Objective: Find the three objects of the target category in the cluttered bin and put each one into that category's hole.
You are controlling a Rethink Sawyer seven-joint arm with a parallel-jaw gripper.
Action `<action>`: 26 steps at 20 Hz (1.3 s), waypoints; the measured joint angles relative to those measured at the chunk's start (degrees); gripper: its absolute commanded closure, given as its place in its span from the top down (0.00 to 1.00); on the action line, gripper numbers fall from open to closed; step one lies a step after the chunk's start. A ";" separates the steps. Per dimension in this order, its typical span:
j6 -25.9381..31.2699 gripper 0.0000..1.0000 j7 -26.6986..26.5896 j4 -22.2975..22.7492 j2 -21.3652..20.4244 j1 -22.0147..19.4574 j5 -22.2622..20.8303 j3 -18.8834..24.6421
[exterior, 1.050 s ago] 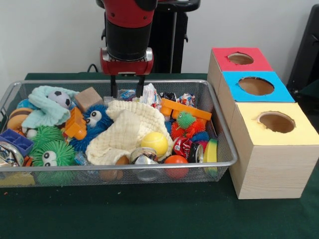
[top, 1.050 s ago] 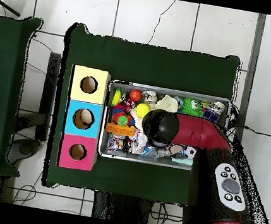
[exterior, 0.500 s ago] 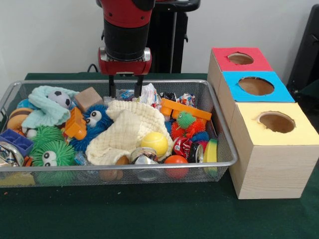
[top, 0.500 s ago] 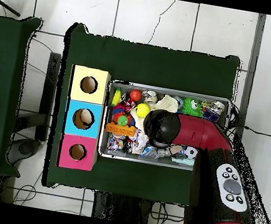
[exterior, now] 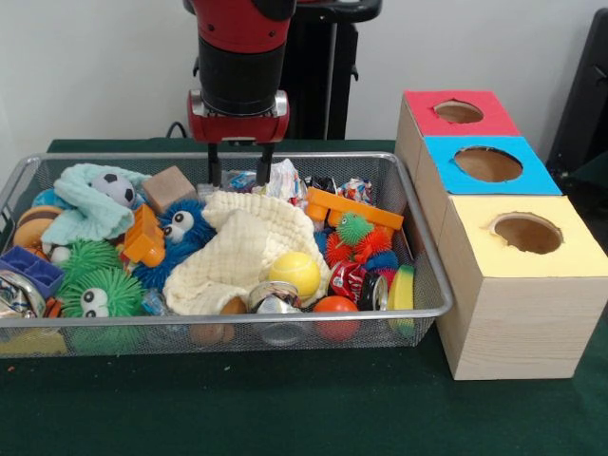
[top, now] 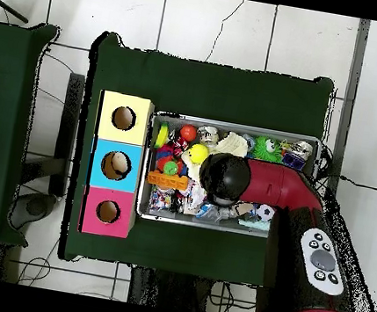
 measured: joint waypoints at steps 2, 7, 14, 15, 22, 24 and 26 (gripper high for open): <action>0.00 1.00 0.00 0.23 -0.05 0.00 0.00 -0.01; 0.00 1.00 0.00 0.81 -0.02 0.01 0.00 0.00; 0.00 1.00 0.00 0.85 0.05 0.00 0.00 0.00; 0.00 1.00 0.00 0.86 0.06 0.00 0.00 -0.01; 0.00 1.00 0.00 0.89 0.26 0.00 0.00 0.00; 0.00 1.00 0.00 0.92 0.31 0.00 0.00 0.00; 0.00 1.00 0.00 0.98 0.32 0.01 0.00 -0.01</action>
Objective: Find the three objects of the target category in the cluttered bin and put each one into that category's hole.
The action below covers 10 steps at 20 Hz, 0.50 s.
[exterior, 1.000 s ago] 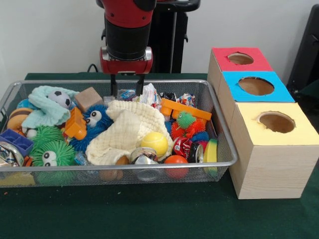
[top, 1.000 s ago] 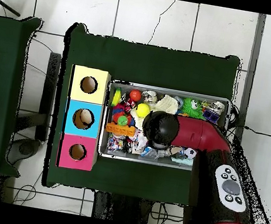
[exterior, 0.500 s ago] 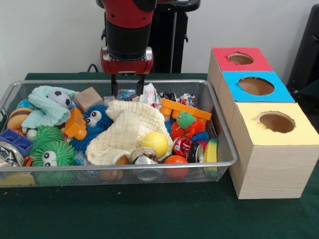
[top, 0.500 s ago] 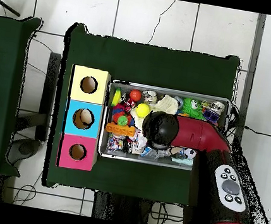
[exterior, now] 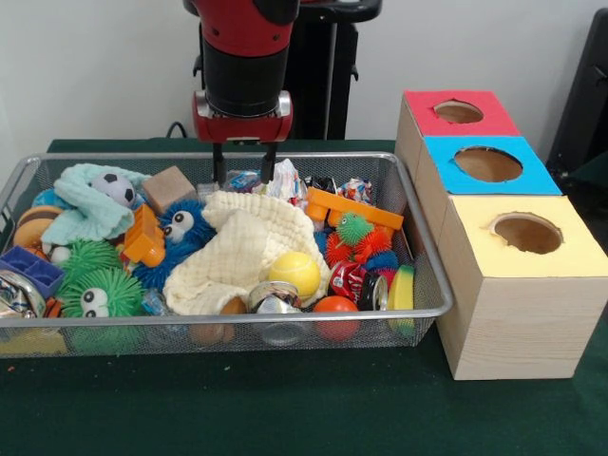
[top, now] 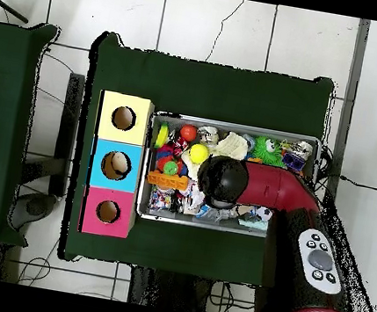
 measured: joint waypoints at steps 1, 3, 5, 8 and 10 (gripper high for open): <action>0.00 1.00 0.00 0.02 0.00 0.00 0.00 0.00; 0.00 1.00 0.00 0.04 0.00 0.19 0.00 -0.02; -0.20 1.00 0.00 0.08 -0.05 0.63 0.00 -0.18; -1.01 1.00 0.00 0.39 -0.27 1.80 0.00 -0.59; -1.73 1.00 0.00 0.76 -0.52 2.69 0.01 -0.88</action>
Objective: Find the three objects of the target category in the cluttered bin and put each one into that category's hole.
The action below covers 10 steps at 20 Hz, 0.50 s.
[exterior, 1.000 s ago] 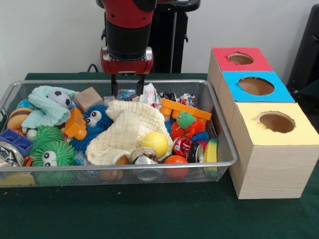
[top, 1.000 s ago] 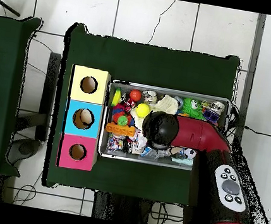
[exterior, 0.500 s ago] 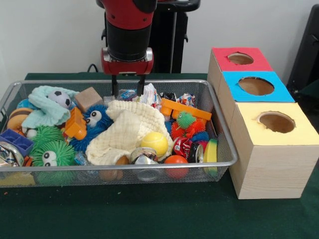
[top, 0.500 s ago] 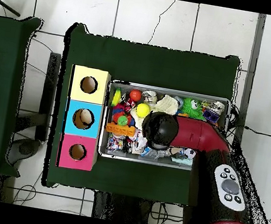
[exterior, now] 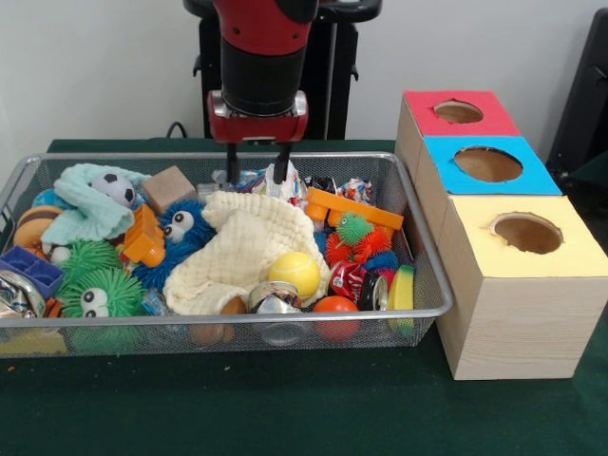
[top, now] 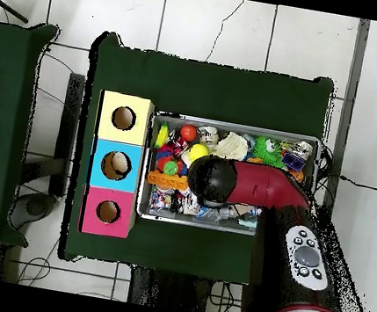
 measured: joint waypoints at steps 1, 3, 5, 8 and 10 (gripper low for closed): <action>-0.47 1.00 0.00 0.29 -0.20 0.53 0.00 -0.18; -2.16 1.00 0.00 1.73 -1.08 2.75 0.01 -0.99; -3.16 1.00 0.01 2.97 -1.80 4.58 0.01 -1.64; -4.02 1.00 0.01 4.54 -2.65 7.00 0.01 -2.48; -4.37 1.00 0.01 5.51 -3.11 8.53 0.02 -3.03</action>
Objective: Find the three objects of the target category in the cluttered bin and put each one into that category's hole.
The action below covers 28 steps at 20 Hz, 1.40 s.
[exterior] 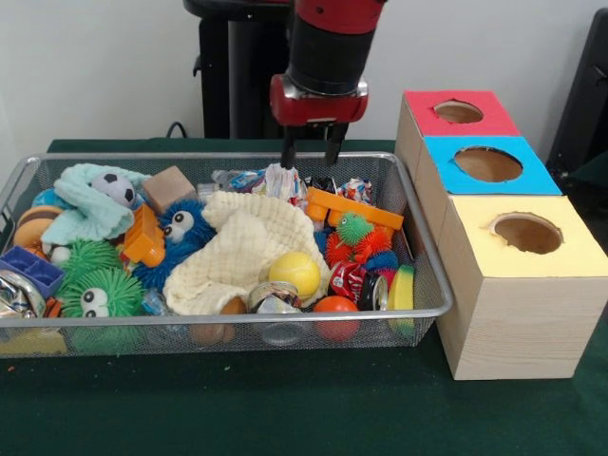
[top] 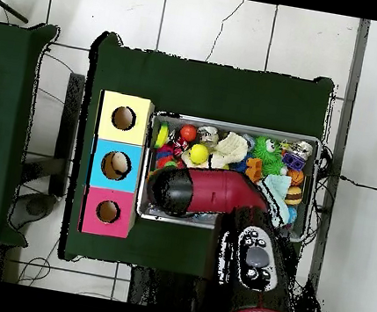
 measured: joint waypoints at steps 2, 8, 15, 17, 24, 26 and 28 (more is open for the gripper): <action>-0.22 1.00 0.00 0.89 -0.21 1.63 0.02 -0.72; -1.49 1.00 0.05 2.25 0.59 4.92 0.31 -2.61; -6.71 1.00 0.08 2.41 3.77 6.82 1.08 -4.80; -7.66 1.00 0.15 2.44 4.32 7.06 1.36 -5.22; -10.46 1.00 0.22 2.90 5.97 8.66 3.26 -7.26; -10.52 1.00 0.22 3.18 6.03 9.12 3.71 -7.76; -10.53 1.00 0.22 3.48 6.07 9.52 4.06 -8.26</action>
